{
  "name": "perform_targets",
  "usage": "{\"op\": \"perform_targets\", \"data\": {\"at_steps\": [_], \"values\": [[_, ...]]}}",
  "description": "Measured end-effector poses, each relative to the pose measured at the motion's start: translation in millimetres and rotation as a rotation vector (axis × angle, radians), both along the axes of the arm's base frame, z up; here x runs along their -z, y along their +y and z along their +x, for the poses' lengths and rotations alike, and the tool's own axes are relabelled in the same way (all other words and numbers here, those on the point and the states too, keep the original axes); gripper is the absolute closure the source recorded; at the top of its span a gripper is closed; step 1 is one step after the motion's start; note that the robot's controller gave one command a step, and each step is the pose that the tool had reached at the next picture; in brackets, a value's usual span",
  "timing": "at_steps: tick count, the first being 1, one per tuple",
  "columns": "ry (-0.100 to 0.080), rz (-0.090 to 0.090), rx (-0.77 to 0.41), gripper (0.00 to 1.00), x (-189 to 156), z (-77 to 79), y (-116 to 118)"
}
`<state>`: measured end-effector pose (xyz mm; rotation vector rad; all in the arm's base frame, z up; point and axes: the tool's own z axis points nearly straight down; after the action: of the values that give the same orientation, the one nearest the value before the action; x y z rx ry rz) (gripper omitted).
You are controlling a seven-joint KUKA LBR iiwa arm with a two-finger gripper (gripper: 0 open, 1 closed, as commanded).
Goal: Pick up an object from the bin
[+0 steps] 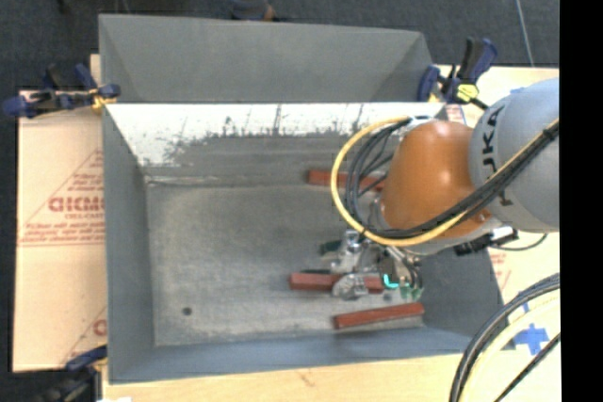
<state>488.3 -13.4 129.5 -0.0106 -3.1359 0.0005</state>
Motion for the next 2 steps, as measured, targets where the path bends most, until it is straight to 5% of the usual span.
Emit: {"op": "perform_targets", "data": {"at_steps": [1,2], "values": [[-0.003,0.0,0.0,0.0,-2,0.6,0],[-0.007,0.0,-0.081,1.0,23,-2.2,-31]]}}
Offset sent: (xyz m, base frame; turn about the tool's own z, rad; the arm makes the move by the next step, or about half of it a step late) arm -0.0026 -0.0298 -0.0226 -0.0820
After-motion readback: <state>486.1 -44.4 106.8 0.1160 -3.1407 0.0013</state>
